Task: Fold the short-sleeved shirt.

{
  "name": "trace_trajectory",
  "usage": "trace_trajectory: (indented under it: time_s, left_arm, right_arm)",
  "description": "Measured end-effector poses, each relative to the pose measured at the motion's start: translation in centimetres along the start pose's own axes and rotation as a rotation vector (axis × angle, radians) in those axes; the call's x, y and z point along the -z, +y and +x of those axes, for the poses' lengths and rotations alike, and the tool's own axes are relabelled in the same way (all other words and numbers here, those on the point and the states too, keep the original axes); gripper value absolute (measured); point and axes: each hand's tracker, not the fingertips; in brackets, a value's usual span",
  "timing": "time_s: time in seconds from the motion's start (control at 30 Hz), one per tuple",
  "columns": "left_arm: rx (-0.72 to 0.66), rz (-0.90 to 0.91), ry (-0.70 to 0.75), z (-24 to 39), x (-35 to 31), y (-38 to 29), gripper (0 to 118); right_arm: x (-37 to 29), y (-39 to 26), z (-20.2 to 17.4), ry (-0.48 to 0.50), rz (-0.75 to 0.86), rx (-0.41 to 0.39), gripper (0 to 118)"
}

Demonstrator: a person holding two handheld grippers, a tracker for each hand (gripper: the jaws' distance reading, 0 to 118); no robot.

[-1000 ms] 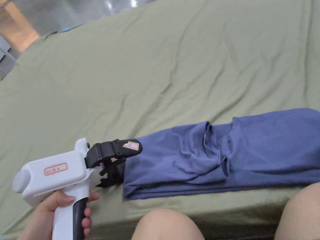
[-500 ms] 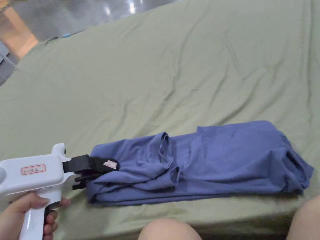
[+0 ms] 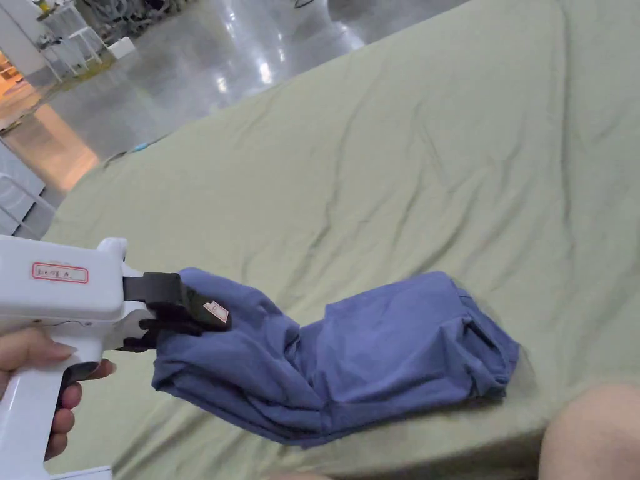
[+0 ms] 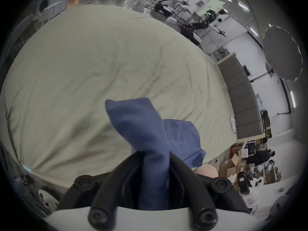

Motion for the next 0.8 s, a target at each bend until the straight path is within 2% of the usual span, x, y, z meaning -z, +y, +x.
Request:
trace_trajectory:
  time_s: [0.1, 0.2, 0.27, 0.3, 0.37, 0.4, 0.43, 0.5, 0.53, 0.57, 0.63, 0.67, 0.73, 0.8]
  left_arm:
    - [0.094, -0.068, -0.007, 5.0, 3.3, -0.2, 11]
    - [0.112, -0.097, 0.030, 8.3, 7.4, -0.6, 13]
    - [0.155, -0.126, 0.047, 10.4, 10.1, -0.9, 20]
    - [0.179, -0.127, 0.029, 11.5, 10.9, -1.2, 39]
    - [0.220, -0.127, -0.081, 13.6, 10.8, -1.5, 97]
    - [0.239, -0.112, -0.125, 14.3, 10.2, -1.6, 104]
    - [0.260, -0.074, -0.174, 14.7, 9.0, -1.7, 103]
    - [0.296, -0.027, -0.144, 14.7, 7.5, -1.8, 102]
    - [0.307, -0.013, -0.108, 14.2, 7.0, -1.8, 97]
    - [0.314, -0.008, -0.055, 13.6, 7.1, -1.9, 83]
    - [0.324, -0.012, 0.092, 12.7, 8.7, -2.7, 14]
    - [0.320, -0.041, 0.165, 12.3, 10.1, -3.1, 3]
    - [0.333, -0.113, 0.201, 11.8, 12.8, -4.3, 3]
    - [0.305, -0.134, 0.132, 12.2, 15.2, -5.3, 3]
  right_arm:
    - [-1.3, -0.7, 1.1, -0.033, 0.018, 0.007, 9]
    - [-2.3, -1.5, 2.1, -0.055, 0.030, 0.046, 9]
    - [-2.9, -2.0, 2.5, -0.071, 0.031, 0.048, 9]
    - [-3.3, -2.4, 2.6, -0.076, 0.035, 0.046, 9]
    - [-3.8, -2.8, 3.0, -0.079, 0.038, 0.055, 9]
    - [-4.0, -2.9, 3.2, -0.082, 0.036, 0.060, 9]
    - [-4.2, -3.0, 3.3, -0.087, 0.037, 0.063, 9]
    - [-4.5, -3.2, 3.5, -0.094, 0.039, 0.070, 9]
    - [-4.4, -3.2, 3.5, -0.096, 0.040, 0.074, 9]
    - [-4.5, -3.4, 3.5, -0.098, 0.045, 0.078, 9]
    - [-4.4, -3.3, 3.5, -0.095, 0.055, 0.086, 9]
    - [-4.5, -3.2, 3.4, -0.091, 0.059, 0.087, 9]
    - [-4.6, -3.0, 3.0, -0.085, 0.066, 0.081, 9]
    - [-4.7, -2.8, 2.7, -0.082, 0.058, 0.070, 9]
